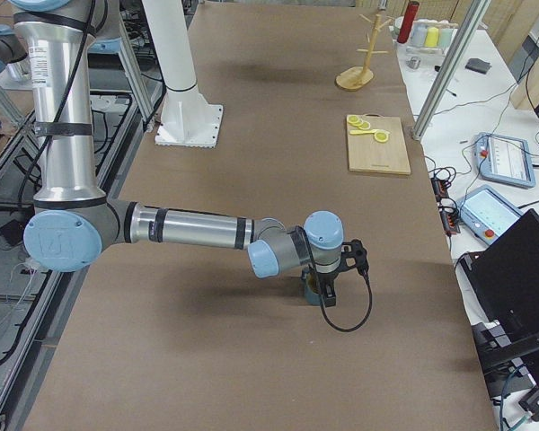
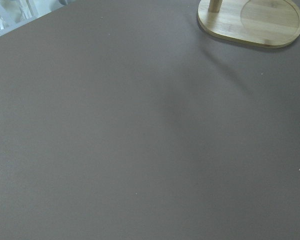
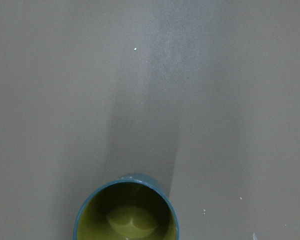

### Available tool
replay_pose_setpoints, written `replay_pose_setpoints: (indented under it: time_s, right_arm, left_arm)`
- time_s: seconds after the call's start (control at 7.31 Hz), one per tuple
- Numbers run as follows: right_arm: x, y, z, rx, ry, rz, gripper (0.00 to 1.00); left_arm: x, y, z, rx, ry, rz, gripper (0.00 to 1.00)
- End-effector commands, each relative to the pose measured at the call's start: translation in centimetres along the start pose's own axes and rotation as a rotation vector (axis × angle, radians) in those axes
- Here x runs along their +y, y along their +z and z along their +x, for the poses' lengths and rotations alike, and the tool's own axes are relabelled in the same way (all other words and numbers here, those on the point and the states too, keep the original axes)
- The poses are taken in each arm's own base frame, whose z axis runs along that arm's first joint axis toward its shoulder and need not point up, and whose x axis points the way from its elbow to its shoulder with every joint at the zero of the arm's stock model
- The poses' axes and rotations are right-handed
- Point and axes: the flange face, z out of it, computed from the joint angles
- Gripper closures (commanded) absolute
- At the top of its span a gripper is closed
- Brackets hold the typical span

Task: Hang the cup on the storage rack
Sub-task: 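Grasp the blue mug by its rim with the right gripper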

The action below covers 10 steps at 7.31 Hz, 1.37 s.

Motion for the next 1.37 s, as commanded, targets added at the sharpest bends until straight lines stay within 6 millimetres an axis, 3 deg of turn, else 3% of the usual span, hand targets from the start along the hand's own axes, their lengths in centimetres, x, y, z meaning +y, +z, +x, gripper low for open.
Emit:
replay_pose_setpoints:
  time_s: [0.0, 0.14, 0.41, 0.68, 1.09, 1.23]
  right_arm:
    - [-0.9, 0.7, -0.5, -0.003, 0.063, -0.008, 0.11]
    - [-1.1, 1.6, -1.6, -0.009, 0.076, -0.005, 0.12]
    - [-0.1, 4.0, -0.1, -0.016, 0.068, 0.004, 0.13]
    - [0.5, 4.3, 0.5, -0.014, 0.072, 0.001, 0.2]
    - [1.2, 4.5, 0.8, -0.017, 0.075, -0.002, 0.83]
    - [1.1, 4.4, 0.6, -0.018, 0.072, 0.001, 1.0]
  left_arm:
    - [-0.1, -0.1, 0.1, 0.0, 0.002, 0.002, 0.0]
    - [-0.2, -0.1, 0.1, -0.001, 0.007, 0.008, 0.0]
    - [-0.2, -0.2, 0.2, -0.002, 0.013, 0.013, 0.0]
    - [-0.3, -0.3, 0.3, -0.002, 0.015, 0.015, 0.0]
    - [-0.3, -0.3, 0.3, 0.0, 0.015, 0.015, 0.0]
    - [-0.3, -0.3, 0.3, -0.001, 0.017, 0.016, 0.0]
